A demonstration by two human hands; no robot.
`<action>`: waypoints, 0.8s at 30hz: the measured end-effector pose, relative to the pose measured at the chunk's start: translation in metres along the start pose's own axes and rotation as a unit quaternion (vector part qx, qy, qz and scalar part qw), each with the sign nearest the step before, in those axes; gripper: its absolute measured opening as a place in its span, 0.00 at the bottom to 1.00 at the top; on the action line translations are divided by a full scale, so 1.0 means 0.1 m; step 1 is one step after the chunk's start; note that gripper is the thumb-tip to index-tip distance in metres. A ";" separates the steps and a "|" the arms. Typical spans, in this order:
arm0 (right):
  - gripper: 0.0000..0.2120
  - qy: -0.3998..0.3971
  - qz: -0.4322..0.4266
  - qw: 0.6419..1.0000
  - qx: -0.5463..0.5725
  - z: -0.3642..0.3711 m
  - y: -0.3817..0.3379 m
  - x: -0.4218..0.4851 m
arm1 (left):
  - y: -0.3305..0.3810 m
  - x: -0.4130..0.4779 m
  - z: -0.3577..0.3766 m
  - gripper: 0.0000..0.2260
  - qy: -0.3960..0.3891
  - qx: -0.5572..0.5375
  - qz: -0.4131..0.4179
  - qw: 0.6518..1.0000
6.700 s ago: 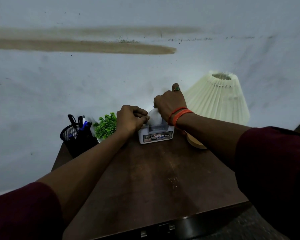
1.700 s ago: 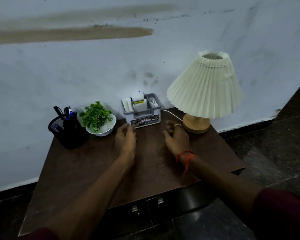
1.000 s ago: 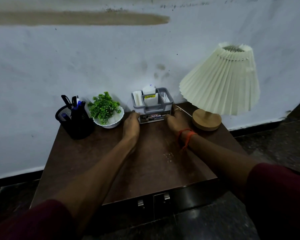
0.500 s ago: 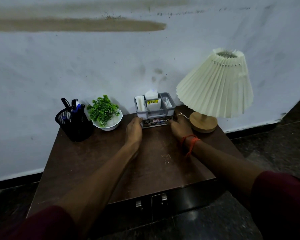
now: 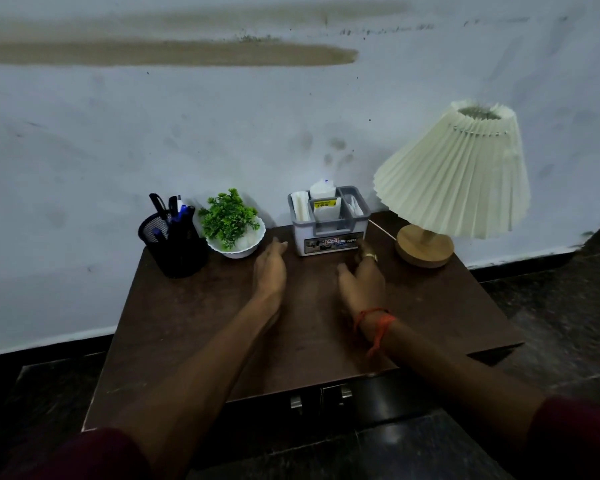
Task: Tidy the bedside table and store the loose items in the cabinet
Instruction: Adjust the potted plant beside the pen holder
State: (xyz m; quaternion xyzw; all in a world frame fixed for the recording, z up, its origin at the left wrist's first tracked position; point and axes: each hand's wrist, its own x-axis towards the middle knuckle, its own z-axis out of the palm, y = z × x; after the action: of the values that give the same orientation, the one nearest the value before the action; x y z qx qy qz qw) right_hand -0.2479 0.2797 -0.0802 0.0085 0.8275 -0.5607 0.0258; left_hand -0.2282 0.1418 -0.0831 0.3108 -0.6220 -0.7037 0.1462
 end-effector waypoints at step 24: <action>0.21 -0.142 0.041 0.988 0.046 1.11 -0.73 -0.14 | 0.22 0.22 -1.04 0.09 0.043 -0.061 -0.006 0.997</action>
State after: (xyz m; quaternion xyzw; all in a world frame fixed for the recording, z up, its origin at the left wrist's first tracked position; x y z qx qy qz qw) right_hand -0.2336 0.1498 -0.0528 -0.0362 0.7877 -0.5925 0.1652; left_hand -0.1840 0.0432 -0.0713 0.3355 -0.5688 -0.7272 0.1873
